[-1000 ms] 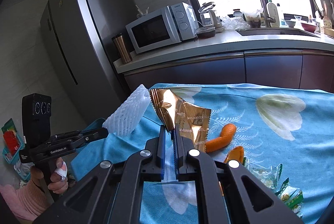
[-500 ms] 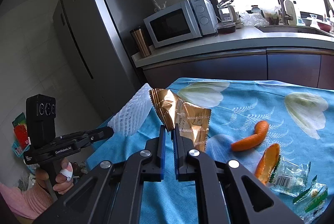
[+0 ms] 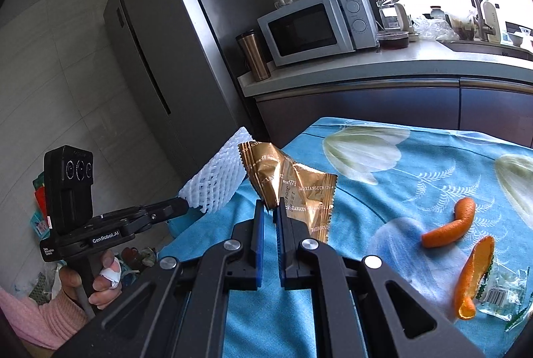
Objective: Collect trash
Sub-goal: 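Carry the held foam net and gold wrapper over the teal bin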
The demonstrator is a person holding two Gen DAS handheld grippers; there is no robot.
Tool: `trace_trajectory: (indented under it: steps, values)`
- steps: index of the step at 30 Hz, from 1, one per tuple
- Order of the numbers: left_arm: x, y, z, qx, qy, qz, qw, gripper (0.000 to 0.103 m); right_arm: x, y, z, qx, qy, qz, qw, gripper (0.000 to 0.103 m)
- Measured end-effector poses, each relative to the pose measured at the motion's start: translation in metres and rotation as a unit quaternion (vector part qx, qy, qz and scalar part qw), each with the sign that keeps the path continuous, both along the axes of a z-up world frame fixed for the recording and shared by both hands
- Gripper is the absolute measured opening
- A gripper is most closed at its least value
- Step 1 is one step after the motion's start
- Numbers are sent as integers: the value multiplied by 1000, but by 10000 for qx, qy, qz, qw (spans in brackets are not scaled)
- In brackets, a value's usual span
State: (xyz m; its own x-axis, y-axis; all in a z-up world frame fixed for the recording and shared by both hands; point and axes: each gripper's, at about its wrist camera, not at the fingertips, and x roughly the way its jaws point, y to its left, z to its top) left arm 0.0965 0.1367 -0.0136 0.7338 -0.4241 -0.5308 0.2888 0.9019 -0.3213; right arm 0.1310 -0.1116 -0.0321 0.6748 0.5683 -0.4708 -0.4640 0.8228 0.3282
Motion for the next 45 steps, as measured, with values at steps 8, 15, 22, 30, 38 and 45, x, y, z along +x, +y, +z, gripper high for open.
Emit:
trace_trajectory:
  steps: [8, 15, 22, 30, 38, 45]
  values:
    - [-6, 22, -1, -23, -14, 203, 9998, 8, 6, 22, 1, -21, 21, 239, 9997, 6]
    - [-9, 40, -3, -26, -8, 380, 9993, 8, 11, 40, 1, -63, 44, 417, 9991, 6]
    - [-14, 58, -6, -11, 19, 595, 9982, 8, 18, 57, -1, -71, 63, 604, 9981, 6]
    - [-19, 83, -9, 18, 54, 902, 9959, 8, 24, 78, 0, -93, 36, 850, 9963, 6]
    - [-20, 106, -14, 65, 86, 1174, 9930, 8, 30, 96, 1, -99, 31, 1046, 9945, 6]
    - [-19, 122, -18, 57, 161, 1361, 9905, 8, 33, 112, 1, -145, 20, 1237, 9922, 6]
